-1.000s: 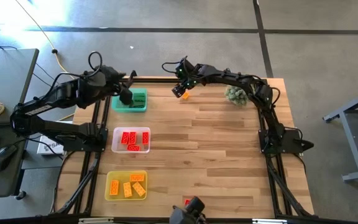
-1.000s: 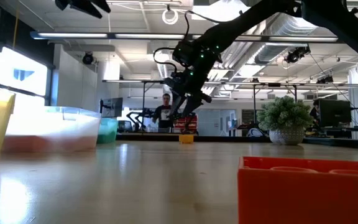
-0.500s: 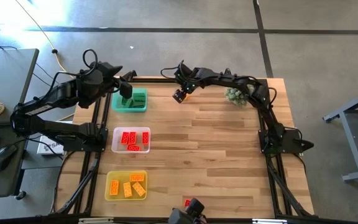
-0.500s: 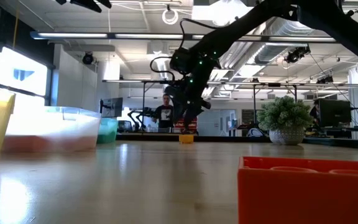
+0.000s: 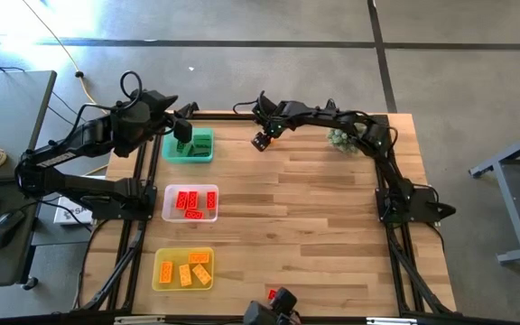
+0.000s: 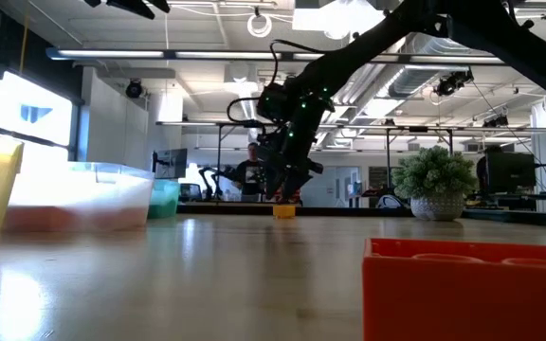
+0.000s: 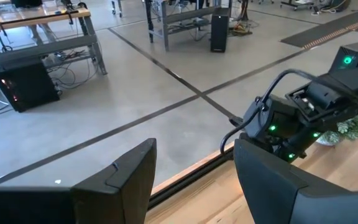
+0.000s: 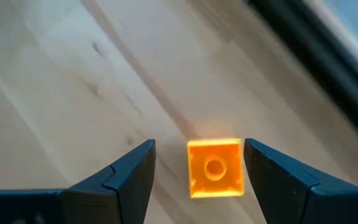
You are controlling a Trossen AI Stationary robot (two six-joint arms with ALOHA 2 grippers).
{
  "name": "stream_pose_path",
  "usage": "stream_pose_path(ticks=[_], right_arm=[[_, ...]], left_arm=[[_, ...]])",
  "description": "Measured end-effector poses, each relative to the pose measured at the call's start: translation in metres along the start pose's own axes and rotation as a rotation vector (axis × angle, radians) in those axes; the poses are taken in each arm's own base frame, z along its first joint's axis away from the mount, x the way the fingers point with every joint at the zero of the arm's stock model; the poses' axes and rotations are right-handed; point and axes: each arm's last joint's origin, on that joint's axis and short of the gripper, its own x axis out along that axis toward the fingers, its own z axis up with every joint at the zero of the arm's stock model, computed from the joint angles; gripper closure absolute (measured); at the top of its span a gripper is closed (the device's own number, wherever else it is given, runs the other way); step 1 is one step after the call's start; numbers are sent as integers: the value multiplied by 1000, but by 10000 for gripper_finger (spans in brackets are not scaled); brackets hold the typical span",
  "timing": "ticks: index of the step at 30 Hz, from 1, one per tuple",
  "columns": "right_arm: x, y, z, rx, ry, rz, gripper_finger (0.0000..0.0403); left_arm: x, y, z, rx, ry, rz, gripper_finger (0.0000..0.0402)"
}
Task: Sort & place blocks by color
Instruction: Put the yellow game piece into the yellow bin
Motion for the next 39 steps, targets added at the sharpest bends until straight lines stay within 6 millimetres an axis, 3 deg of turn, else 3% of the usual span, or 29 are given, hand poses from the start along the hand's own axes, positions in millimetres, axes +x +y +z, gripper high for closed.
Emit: stream_pose_path(ticks=[8,14,21,28,39], right_arm=[[20,-2,-10,4,68,-43,171],[24,-2,-14,3,105,-47,171],[13,-4,-18,17,225,-87,171],[1,-5,-9,26,220,-144,171],[-7,-7,-22,205,367,-185,171]], left_arm=[[0,0,-1,7,6,-2,199],[0,0,-1,8,6,0,199],[0,0,-1,27,6,2,199],[0,0,-1,34,6,3,199],[0,0,-1,51,6,3,199]])
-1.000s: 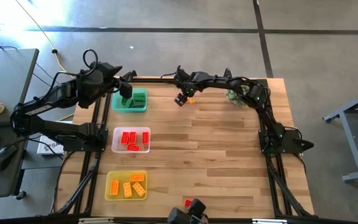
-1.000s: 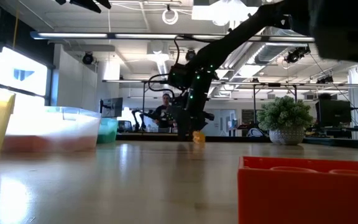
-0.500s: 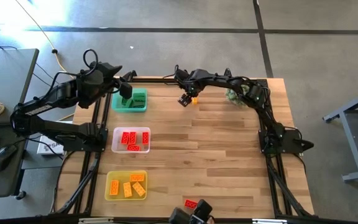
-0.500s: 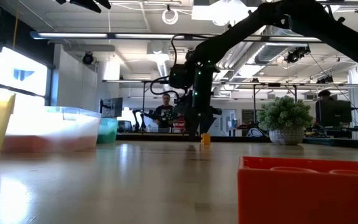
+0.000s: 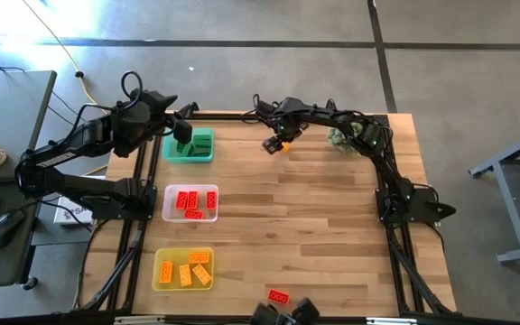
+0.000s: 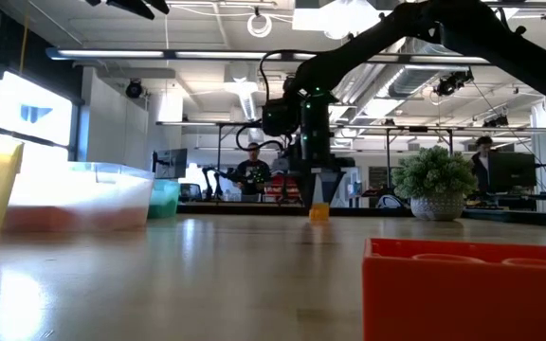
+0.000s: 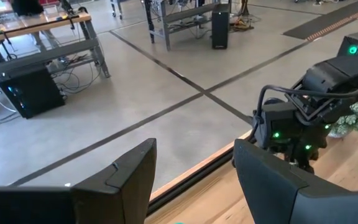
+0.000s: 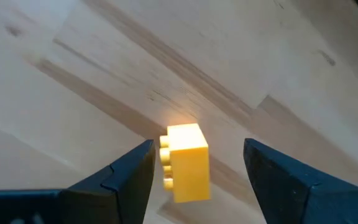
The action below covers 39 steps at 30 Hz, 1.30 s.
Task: Sort & place blocks by color
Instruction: Put the yellow game piece into the yellow bin
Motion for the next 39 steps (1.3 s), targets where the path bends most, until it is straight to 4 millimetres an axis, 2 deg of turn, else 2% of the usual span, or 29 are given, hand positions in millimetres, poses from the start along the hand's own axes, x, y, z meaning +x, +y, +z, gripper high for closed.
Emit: stream_pose_path(ticks=[6,11,15,24,30,34,39], right_arm=[[0,1,-4,84,40,18,171],[0,7,-6,76,59,50,177],[0,9,-7,74,64,61,215],[-1,8,-4,72,32,60,338],[-1,12,-4,44,33,111,341],[-7,28,-12,36,59,182,341],[-28,60,-27,-10,4,236,341]], left_arm=[[0,0,0,46,0,0,199],[0,0,0,78,0,0,199],[0,0,0,80,0,0,199],[0,-1,0,77,5,-44,199],[0,-5,-1,61,21,-162,199],[-1,-9,-1,53,42,-299,199],[-3,-11,-5,108,79,-418,199]])
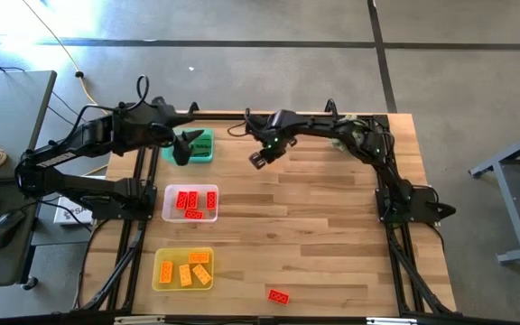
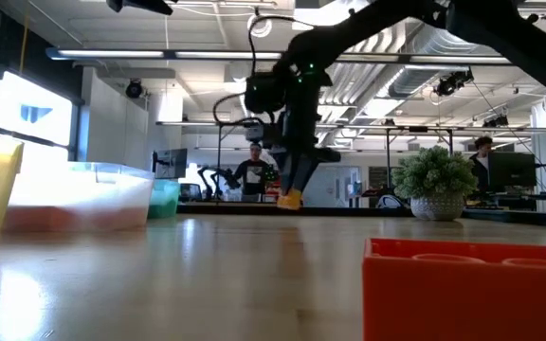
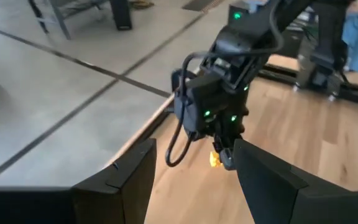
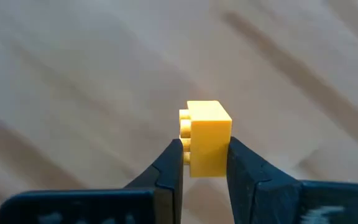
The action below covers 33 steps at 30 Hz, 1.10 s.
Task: Sort & place blocks by color
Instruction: Put the yellow game piece into the yellow bin
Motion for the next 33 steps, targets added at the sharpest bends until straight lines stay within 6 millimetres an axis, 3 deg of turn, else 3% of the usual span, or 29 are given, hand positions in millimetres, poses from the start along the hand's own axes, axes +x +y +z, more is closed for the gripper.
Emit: stream_pose_path(ticks=[7,15,25,33], right_arm=[[-30,54,-31,-63,-94,93,341],[-89,97,-70,-149,-260,232,341],[-160,113,-107,-316,-452,384,341],[-189,121,-125,-448,-539,488,341]], left_arm=[[-1,0,-10,-12,100,-34,199],[1,-5,-20,-79,193,-183,199],[14,-14,-35,-139,277,-368,199],[25,-23,-34,-201,255,-540,199]])
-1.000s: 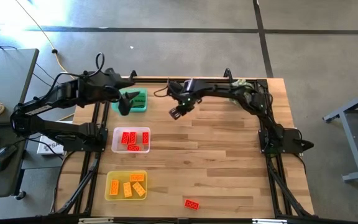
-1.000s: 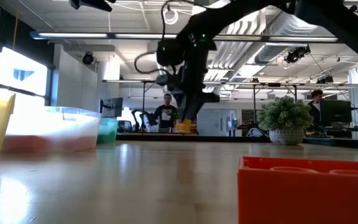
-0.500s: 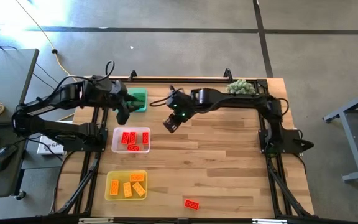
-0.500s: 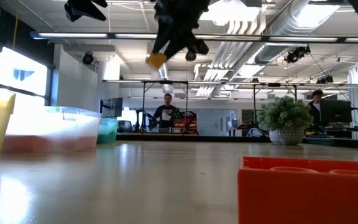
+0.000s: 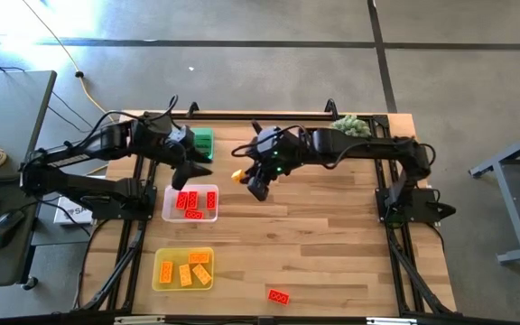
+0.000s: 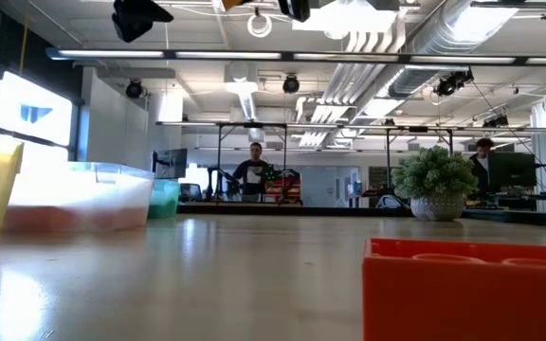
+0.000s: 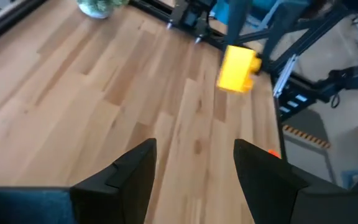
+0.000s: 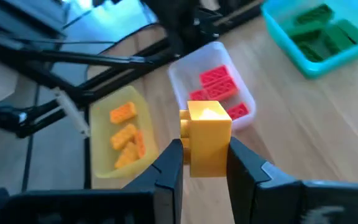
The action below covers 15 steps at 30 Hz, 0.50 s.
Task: Sort & place blocks by color
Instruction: Put the yellow game piece into the yellow bin
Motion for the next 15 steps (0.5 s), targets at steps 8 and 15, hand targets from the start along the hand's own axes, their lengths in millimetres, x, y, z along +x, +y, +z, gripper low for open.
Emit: stream_pose_path(ticks=[8,15], right_arm=[[-3,11,2,-106,-32,102,341],[-3,14,1,-152,-23,127,341]], left_arm=[[22,-13,7,19,-3,-106,199],[39,-27,5,99,25,-171,199]])
